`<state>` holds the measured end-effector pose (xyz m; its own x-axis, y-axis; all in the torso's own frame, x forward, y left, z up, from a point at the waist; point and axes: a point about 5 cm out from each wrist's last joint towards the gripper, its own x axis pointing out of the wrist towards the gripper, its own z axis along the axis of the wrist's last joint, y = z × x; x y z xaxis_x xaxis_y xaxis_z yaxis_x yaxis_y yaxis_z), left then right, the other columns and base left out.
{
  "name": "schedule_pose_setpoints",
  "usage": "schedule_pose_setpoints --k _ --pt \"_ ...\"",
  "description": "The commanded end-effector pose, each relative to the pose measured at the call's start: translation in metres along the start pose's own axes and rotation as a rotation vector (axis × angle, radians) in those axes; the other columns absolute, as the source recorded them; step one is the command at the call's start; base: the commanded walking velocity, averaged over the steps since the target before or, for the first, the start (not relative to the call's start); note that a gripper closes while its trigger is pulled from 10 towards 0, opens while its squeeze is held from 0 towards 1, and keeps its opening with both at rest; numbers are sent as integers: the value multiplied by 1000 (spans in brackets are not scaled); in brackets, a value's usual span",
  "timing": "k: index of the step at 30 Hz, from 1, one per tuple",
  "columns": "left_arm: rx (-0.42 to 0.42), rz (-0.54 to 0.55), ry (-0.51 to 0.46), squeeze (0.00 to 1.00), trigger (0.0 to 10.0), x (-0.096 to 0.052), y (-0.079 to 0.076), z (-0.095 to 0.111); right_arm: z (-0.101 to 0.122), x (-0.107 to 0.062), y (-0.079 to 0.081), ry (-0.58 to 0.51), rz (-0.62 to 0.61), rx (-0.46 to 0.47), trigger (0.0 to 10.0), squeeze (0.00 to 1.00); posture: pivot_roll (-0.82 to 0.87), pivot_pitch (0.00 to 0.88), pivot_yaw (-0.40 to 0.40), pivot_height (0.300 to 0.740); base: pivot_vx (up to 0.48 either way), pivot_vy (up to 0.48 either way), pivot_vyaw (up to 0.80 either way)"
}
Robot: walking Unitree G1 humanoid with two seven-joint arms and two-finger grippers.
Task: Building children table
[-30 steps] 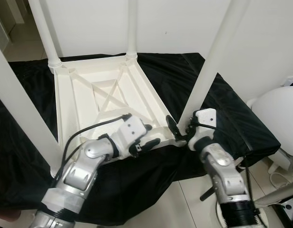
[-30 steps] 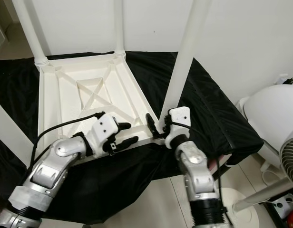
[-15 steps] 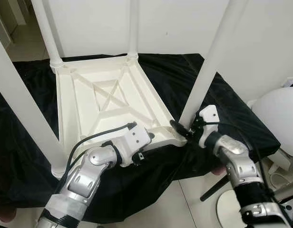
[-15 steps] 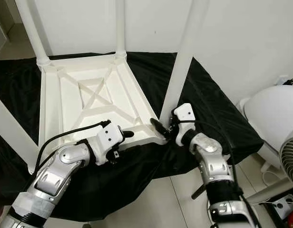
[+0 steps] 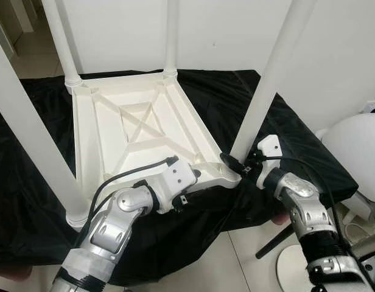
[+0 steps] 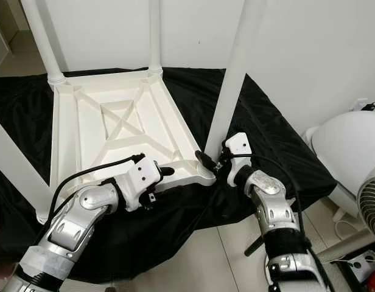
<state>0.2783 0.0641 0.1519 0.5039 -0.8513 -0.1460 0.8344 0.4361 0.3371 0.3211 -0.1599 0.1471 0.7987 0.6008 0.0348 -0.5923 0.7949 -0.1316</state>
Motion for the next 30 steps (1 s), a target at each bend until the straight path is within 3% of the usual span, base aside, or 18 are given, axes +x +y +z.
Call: schedule_pose_setpoints --k 1,4,12,15,16,17,20,30 --pt "10 116 -1 0 10000 1 7 2 -7 1 6 29 -35 44 10000 0 49 12 -54 740 0 0 0" --pt "9 122 -5 0 10000 2 7 3 -6 6 17 19 -161 78 10000 0 49 12 -54 740 0 0 0" --pt "10 128 -6 0 10000 2 8 3 -5 10 26 6 -305 148 10000 0 48 10 -60 740 0 0 0" --pt "8 138 1 0 10000 0 11 1 -8 9 40 25 -573 196 10000 0 52 18 -62 740 0 0 0" --pt "8 138 1 0 10000 0 11 1 -8 9 40 25 -573 196 10000 0 52 18 -62 740 0 0 0" --pt "8 140 3 0 10000 -1 11 1 -9 7 42 35 -673 202 10000 0 52 18 -62 740 0 0 0" --pt "7 144 3 0 10000 -1 12 1 -6 4 45 25 -772 217 10000 0 56 24 -62 740 0 0 0" --pt "4 139 7 0 10000 -2 11 1 2 1 46 17 -777 196 10000 0 48 33 -56 740 0 0 0"
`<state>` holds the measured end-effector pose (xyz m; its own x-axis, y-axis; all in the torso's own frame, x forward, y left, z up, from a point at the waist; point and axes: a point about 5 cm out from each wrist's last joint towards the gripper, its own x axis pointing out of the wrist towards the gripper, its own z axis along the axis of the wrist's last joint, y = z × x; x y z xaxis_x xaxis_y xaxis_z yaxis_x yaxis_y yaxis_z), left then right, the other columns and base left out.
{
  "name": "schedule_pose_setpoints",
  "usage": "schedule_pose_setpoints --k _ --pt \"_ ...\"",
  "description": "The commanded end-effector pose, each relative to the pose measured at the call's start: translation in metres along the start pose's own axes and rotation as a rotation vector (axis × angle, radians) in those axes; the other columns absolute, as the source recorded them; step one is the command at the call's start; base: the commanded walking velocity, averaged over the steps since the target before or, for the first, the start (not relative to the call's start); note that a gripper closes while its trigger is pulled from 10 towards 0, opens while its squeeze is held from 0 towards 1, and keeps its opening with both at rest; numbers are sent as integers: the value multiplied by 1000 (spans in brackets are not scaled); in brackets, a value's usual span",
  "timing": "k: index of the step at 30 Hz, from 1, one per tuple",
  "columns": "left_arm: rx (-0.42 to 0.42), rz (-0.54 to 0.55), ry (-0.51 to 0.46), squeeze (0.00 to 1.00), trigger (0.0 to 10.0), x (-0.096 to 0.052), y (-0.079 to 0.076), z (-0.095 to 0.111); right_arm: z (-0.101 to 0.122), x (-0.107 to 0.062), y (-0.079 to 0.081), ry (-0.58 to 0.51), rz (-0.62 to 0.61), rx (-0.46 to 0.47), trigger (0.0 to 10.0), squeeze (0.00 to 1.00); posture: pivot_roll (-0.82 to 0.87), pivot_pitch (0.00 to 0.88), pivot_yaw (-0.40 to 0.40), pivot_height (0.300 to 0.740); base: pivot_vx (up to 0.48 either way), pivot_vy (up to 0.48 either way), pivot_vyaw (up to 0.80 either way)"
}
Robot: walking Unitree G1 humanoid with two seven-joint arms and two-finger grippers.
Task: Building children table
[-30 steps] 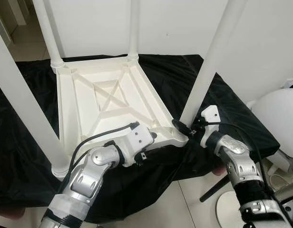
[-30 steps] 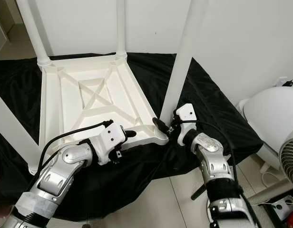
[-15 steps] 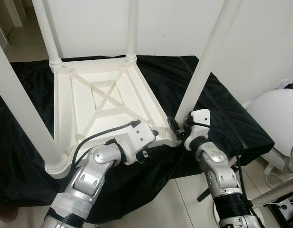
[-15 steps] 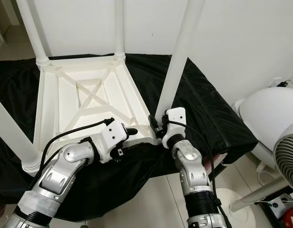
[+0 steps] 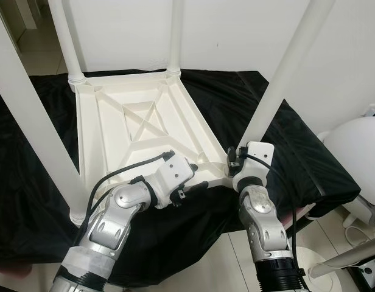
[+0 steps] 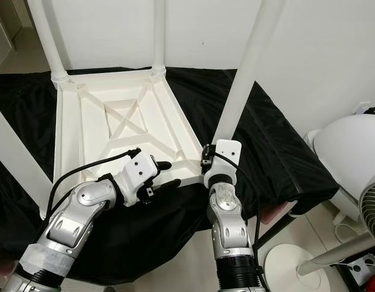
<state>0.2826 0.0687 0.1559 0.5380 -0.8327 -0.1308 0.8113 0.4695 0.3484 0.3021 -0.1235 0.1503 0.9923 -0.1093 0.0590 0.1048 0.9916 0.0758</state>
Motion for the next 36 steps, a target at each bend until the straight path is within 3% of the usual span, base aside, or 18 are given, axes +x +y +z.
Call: schedule_pose_setpoints --k 1,12,13,17,18,21,23,36 --pt "-2 98 9 0 10000 0 5 0 -5 -10 0 13 -8 26 10000 1000 49 37 -55 740 0 0 0" --pt "-6 107 10 0 10000 -2 6 1 -1 -8 -6 0 133 28 10000 1000 55 53 -62 740 0 0 0" --pt "-14 107 10 0 10000 -3 5 0 1 -8 -8 -6 211 37 10000 0 55 62 -61 740 0 0 0" --pt "-16 87 5 0 10000 -5 2 0 4 -7 -11 -19 340 18 10000 0 59 56 -58 740 0 0 0" --pt "-13 67 -10 0 10000 -5 1 3 5 -5 -13 -31 418 -23 10000 0 58 58 -53 740 0 0 0" --pt "-12 47 -25 0 10000 -6 0 5 5 -3 -16 -33 469 -51 10000 0 56 61 -49 740 0 0 0" --pt "-17 -14 -53 0 10000 -7 -4 8 5 8 -21 -40 555 -115 10000 0 54 56 -34 740 0 0 0" --pt "-19 -111 -88 0 10000 -3 -10 18 8 39 -25 10 792 -224 10000 0 60 27 -22 740 0 0 0"
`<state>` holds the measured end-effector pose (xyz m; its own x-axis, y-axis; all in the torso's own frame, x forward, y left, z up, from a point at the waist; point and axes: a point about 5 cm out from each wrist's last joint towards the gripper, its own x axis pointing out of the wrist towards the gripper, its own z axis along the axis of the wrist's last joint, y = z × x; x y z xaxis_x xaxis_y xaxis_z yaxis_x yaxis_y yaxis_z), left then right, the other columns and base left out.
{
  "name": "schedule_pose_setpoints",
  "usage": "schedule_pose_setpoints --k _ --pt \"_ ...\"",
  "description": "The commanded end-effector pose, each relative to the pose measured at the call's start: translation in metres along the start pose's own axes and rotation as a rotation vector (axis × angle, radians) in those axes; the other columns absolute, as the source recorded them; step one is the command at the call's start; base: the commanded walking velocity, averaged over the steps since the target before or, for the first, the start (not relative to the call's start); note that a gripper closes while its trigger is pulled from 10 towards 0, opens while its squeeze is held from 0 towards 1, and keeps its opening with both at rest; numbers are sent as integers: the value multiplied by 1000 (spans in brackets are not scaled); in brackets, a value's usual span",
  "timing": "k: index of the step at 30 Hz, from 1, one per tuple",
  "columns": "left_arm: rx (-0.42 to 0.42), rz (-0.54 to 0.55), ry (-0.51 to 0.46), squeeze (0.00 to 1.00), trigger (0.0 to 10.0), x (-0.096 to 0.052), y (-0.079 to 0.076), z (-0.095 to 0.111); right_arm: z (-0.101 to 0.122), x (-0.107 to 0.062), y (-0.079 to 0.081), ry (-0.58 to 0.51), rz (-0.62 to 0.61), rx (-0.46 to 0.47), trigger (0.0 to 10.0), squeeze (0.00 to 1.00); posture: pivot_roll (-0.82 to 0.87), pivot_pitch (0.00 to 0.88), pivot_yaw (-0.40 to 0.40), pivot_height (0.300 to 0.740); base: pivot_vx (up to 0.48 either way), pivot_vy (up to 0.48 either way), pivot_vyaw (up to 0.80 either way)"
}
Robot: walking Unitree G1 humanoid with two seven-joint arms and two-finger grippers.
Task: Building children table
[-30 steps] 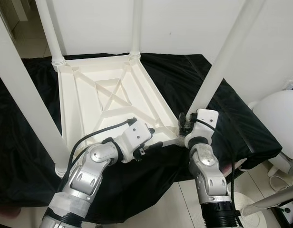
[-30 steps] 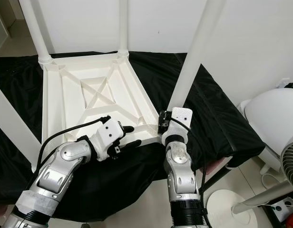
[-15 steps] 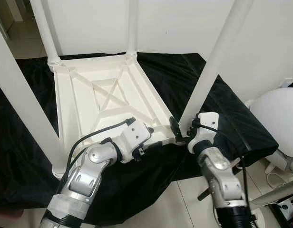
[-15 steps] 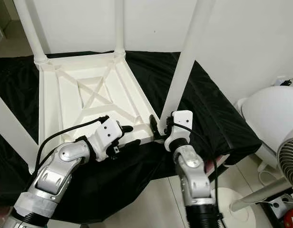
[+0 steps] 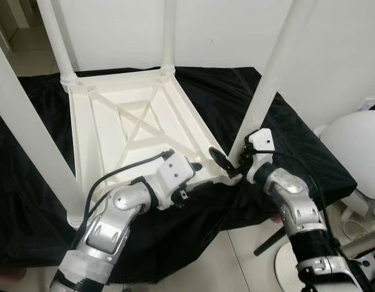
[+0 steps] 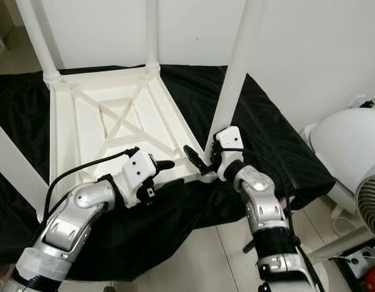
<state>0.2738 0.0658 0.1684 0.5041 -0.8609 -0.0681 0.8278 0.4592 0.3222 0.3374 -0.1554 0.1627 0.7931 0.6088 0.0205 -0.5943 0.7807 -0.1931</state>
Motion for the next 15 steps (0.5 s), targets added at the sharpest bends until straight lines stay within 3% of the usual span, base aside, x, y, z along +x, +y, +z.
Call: schedule_pose_setpoints --k 1,2,3,5,14,15 --pt "7 -93 -14 0 10000 2 -6 4 -5 3 0 24 41 3 10000 0 60 27 -22 740 0 0 0" --pt "14 -94 -15 0 10000 3 -6 5 -7 3 -2 36 64 -5 3373 0 65 22 -24 740 0 0 0" --pt "14 -94 -15 0 10000 3 -6 5 -7 3 -2 36 64 -5 3373 0 65 22 -24 740 0 0 0" --pt "14 -96 -20 0 10000 4 -6 6 -8 3 -3 44 92 -5 0 0 67 19 -25 740 0 0 0" --pt "13 -97 -22 0 10000 4 -6 6 -9 4 -3 43 105 -1 0 0 67 19 -25 740 0 0 0" --pt "15 -99 -25 0 10000 6 -5 7 -12 0 0 49 99 25 1176 0 53 17 -28 740 0 0 0"
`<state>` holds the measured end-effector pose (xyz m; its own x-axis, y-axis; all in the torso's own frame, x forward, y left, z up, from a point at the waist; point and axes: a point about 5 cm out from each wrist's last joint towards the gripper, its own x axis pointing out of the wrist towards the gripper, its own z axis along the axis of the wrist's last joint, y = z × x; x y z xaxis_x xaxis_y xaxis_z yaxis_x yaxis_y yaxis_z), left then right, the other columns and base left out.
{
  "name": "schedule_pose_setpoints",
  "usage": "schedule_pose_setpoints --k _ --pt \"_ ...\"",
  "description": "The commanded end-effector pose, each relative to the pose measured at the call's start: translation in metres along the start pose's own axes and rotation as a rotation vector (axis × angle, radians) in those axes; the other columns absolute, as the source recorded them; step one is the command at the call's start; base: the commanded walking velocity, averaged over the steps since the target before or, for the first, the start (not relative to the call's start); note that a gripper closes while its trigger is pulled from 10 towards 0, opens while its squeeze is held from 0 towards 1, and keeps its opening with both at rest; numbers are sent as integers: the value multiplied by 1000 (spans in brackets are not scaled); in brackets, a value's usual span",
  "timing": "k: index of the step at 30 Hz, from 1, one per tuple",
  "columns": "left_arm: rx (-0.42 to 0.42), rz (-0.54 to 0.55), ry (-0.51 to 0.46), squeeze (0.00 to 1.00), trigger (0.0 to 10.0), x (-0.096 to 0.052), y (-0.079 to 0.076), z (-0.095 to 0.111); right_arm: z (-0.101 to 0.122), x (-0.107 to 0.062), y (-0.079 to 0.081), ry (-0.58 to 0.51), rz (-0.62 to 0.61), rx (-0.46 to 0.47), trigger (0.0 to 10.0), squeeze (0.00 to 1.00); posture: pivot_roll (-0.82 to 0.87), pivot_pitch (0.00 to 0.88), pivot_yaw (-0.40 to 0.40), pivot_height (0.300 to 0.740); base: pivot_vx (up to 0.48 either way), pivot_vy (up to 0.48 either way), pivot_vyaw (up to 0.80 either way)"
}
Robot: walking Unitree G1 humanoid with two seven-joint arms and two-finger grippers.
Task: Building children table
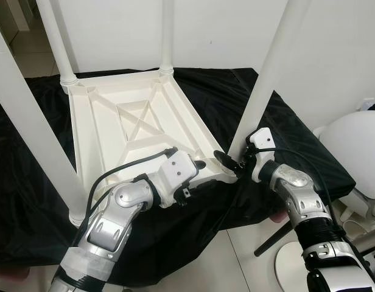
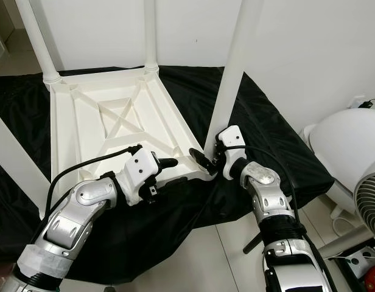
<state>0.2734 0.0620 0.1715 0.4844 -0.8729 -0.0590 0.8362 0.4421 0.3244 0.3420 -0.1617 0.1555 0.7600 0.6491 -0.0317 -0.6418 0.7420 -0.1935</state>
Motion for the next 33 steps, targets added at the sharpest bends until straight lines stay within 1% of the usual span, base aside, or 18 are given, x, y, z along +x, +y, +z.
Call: schedule_pose_setpoints --k 1,2,3,7,11,13,14,15,18,21,24,25,26,27,29,30,31,33 --pt "11 -80 -9 0 10000 3 -4 3 -3 1 6 7 38 25 1176 0 53 17 -28 740 0 0 0" --pt "11 -80 -9 0 10000 3 -4 3 -3 1 6 7 38 25 1176 0 53 17 -28 740 0 0 0" --pt "13 -80 -11 0 10000 5 -3 3 -7 -2 11 8 37 42 10000 0 50 11 -31 740 0 0 0" --pt "19 -76 -11 0 10000 7 -2 2 -11 -5 16 2 -1 58 10000 0 48 10 -36 740 0 0 0" --pt "22 -62 -3 0 10000 9 0 1 -11 -4 19 -29 -77 72 10000 0 43 9 -35 740 0 0 0" --pt "22 -62 -3 0 10000 9 0 1 -11 -4 19 -29 -77 72 10000 0 43 9 -35 740 0 0 0" --pt "23 -56 0 0 10000 9 1 1 -11 -4 21 -20 -132 59 10000 0 42 12 -36 740 0 0 0" --pt "23 -48 4 0 10000 8 2 0 -12 -4 27 -18 -189 75 10000 0 44 13 -36 740 0 0 0" --pt "23 -44 6 0 10000 7 3 -1 -13 -3 31 -15 -226 88 10000 0 44 13 -36 740 0 0 0" --pt "20 -32 9 0 10000 6 3 -1 -14 -1 49 -16 -379 176 10000 0 51 18 -46 740 0 0 0" --pt "19 -29 9 0 10000 6 3 -1 -14 -1 52 -10 -427 199 10000 0 51 18 -46 740 0 0 0" --pt "18 -26 9 0 10000 5 3 -2 -14 -1 54 -11 -500 216 10000 0 54 20 -52 740 0 0 0" --pt "18 -26 9 0 10000 5 3 -2 -14 -1 54 -11 -500 216 10000 0 54 20 -52 740 0 0 0" --pt "17 -22 9 0 10000 5 3 -2 -13 -1 57 -15 -564 230 10000 0 57 22 -59 740 0 0 0" --pt "16 -15 10 0 10000 4 3 -2 -12 -1 63 -22 -645 254 10000 0 63 25 -65 740 0 0 0" --pt "16 -15 10 0 10000 4 3 -2 -12 -1 63 -22 -645 254 10000 0 63 25 -65 740 0 0 0" --pt "14 -7 9 0 10000 4 3 -3 -9 0 69 -25 -708 259 10000 0 66 25 -68 740 0 0 0" --pt "13 -3 10 0 10000 3 3 -3 -7 1 73 -30 -719 266 10000 0 67 24 -65 740 0 0 0"
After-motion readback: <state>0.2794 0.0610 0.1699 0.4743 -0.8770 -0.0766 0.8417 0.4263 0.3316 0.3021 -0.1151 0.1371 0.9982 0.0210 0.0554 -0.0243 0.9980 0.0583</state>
